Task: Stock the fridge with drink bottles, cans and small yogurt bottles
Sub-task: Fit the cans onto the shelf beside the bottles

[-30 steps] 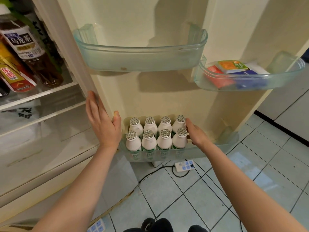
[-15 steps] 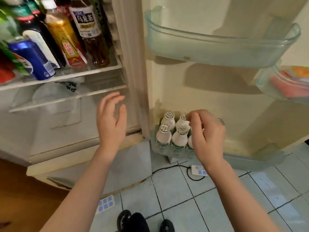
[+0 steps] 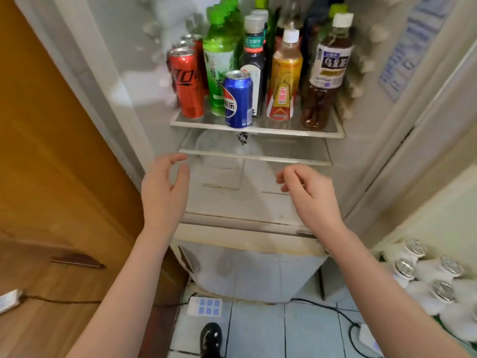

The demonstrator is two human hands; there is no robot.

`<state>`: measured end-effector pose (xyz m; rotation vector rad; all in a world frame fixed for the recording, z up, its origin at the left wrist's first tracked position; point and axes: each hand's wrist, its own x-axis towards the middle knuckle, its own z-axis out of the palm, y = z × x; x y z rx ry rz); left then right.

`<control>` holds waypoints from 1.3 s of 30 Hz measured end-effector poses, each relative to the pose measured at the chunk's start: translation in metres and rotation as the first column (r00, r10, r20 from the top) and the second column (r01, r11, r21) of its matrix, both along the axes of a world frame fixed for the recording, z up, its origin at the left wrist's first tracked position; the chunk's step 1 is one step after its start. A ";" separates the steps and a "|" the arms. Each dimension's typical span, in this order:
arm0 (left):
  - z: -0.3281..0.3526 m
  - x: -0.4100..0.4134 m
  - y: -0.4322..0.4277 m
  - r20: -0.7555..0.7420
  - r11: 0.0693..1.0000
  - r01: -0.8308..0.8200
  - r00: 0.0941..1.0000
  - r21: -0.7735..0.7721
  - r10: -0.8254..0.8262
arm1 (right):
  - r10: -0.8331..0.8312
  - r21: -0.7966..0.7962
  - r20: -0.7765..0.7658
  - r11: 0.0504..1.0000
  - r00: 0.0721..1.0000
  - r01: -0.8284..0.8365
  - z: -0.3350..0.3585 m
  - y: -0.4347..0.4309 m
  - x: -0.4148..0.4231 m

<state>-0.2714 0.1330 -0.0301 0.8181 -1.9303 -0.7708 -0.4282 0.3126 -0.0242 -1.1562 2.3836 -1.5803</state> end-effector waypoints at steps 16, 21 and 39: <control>0.098 -0.020 -0.162 -0.309 0.982 0.087 0.941 -0.170 -0.137 | -0.018 -0.208 -0.187 0.978 0.982 -0.022 0.109 -0.174 -0.002; 0.117 -0.032 -0.178 -0.375 0.987 0.083 0.918 -0.135 -0.129 | -0.043 -0.147 -0.371 0.989 0.928 -0.013 0.142 -0.209 -0.011; 0.126 -0.063 -0.170 -0.366 0.857 -0.427 0.876 -0.289 0.313 | 0.578 0.775 -0.479 0.632 0.661 0.009 0.233 -0.350 -0.122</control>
